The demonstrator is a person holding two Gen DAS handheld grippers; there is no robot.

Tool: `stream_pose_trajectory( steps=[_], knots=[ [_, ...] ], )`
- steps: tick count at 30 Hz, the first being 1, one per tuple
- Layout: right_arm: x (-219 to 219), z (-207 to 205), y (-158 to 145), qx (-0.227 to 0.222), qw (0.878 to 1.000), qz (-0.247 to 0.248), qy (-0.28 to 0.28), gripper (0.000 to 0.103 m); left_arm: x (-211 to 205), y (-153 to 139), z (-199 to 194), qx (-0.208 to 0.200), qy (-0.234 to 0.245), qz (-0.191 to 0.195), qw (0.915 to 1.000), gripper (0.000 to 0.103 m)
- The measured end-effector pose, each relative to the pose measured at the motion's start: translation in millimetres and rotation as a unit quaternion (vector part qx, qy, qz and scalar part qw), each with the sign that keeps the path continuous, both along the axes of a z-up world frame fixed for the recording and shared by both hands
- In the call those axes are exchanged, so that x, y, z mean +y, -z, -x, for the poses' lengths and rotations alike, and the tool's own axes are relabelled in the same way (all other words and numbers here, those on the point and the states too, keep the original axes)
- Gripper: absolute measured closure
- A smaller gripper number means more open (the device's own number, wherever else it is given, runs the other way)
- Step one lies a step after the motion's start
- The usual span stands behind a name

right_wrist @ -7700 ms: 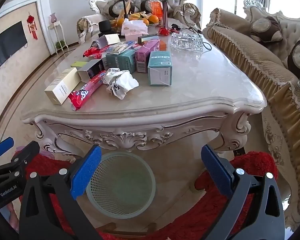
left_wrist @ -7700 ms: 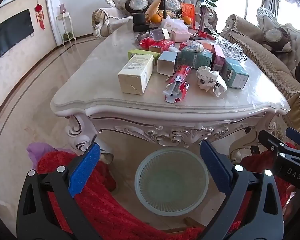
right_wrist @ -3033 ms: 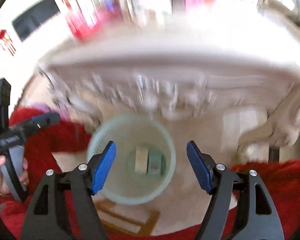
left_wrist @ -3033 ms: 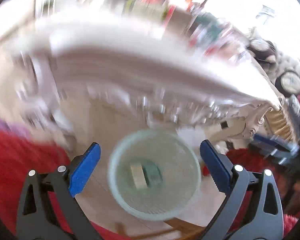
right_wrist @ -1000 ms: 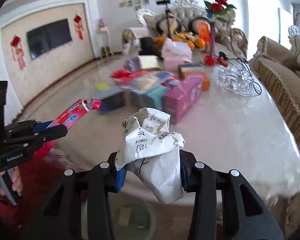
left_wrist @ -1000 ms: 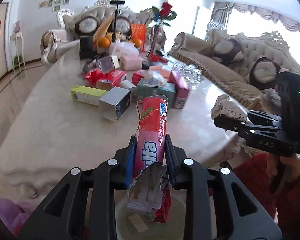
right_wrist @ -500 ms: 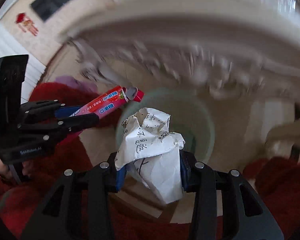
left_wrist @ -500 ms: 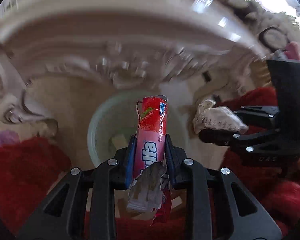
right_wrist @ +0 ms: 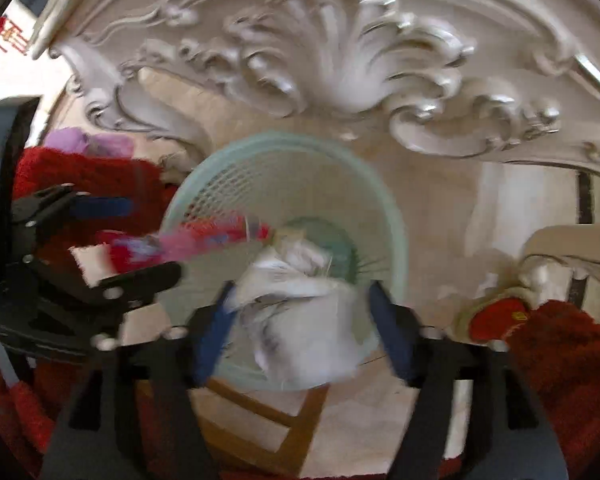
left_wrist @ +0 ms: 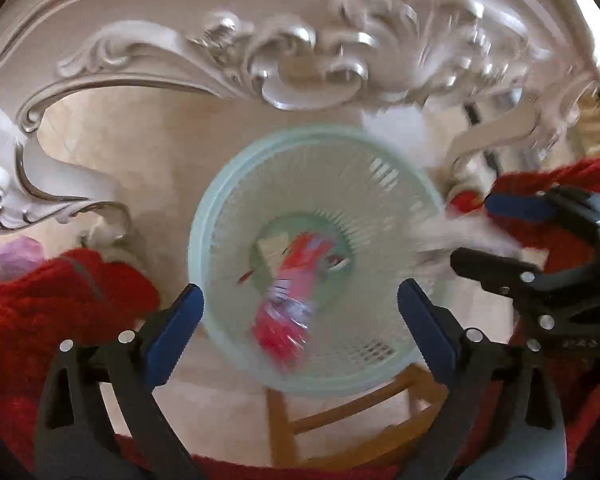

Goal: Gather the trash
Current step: 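Carry the tube and paper over the wastebasket and open both tools, then move both tools back over the table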

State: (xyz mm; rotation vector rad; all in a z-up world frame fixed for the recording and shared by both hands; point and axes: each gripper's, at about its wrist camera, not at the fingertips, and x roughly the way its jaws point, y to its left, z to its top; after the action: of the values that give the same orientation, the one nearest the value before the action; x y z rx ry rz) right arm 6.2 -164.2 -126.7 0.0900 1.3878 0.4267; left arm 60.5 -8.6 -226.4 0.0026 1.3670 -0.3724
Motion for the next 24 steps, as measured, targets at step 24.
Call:
stream_pose_trajectory(
  steps=[24],
  knots=[
    [-74, -30, -133, -0.293, 0.939, -0.002, 0.178, 0.031, 35, -190, -18, -0.303, -0.057, 0.058, 0.9494, 0.008]
  ],
)
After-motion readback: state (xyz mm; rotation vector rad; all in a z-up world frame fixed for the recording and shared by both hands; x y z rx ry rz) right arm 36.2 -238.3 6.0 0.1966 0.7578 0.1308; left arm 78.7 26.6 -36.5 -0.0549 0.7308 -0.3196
